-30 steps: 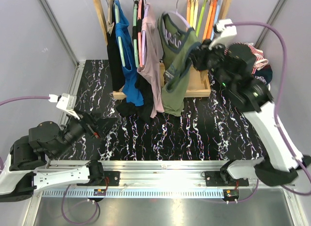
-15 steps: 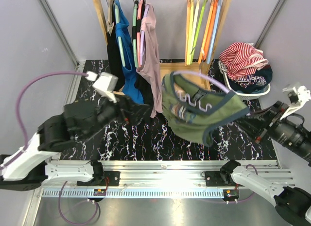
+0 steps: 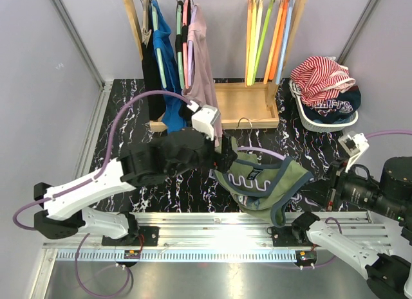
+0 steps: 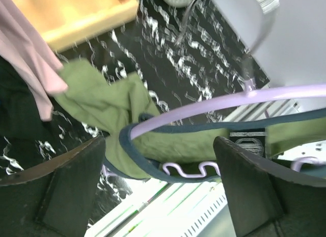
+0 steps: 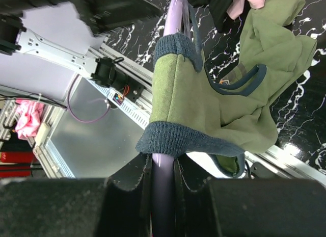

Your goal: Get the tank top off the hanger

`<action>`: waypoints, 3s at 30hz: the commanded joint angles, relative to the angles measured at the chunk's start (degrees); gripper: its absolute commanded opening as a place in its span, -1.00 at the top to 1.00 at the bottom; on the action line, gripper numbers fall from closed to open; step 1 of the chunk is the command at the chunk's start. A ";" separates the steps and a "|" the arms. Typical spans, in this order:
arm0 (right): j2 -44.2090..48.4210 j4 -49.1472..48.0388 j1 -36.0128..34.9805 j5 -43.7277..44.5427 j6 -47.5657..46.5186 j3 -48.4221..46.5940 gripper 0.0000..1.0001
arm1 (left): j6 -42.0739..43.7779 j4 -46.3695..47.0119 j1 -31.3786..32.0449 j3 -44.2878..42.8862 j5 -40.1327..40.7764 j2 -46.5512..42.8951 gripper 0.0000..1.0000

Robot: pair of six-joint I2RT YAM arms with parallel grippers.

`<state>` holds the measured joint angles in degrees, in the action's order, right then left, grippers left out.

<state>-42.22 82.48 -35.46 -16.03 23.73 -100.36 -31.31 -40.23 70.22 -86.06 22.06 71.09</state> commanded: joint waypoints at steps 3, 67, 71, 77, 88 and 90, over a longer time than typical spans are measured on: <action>1.26 -4.16 0.04 2.14 3.17 -0.02 1.00 | -7.36 1.47 0.01 3.88 -1.76 0.45 -0.58; 4.07 -10.84 -0.05 -1.92 8.71 12.99 1.00 | 6.15 -5.29 4.14 7.84 -5.37 -7.72 -0.98; 2.84 -15.94 -0.04 -20.50 9.14 17.21 1.00 | 10.74 -3.47 4.14 10.38 -4.66 -9.29 -0.98; 3.19 -23.06 -0.04 -32.04 11.43 18.27 1.00 | 14.70 1.98 4.05 18.03 -8.34 -13.51 -0.98; 1.53 -22.28 -0.04 -23.91 11.61 18.71 -0.12 | 11.11 3.67 4.14 25.68 -6.96 -28.09 1.00; 0.48 -18.96 -0.04 -16.97 11.52 18.01 -0.66 | 10.13 1.13 4.14 25.07 -4.75 -28.81 1.00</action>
<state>-41.04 61.04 -35.22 -40.56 36.49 -80.51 -15.35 -45.01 75.29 -59.07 11.20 44.91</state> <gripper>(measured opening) 0.738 0.061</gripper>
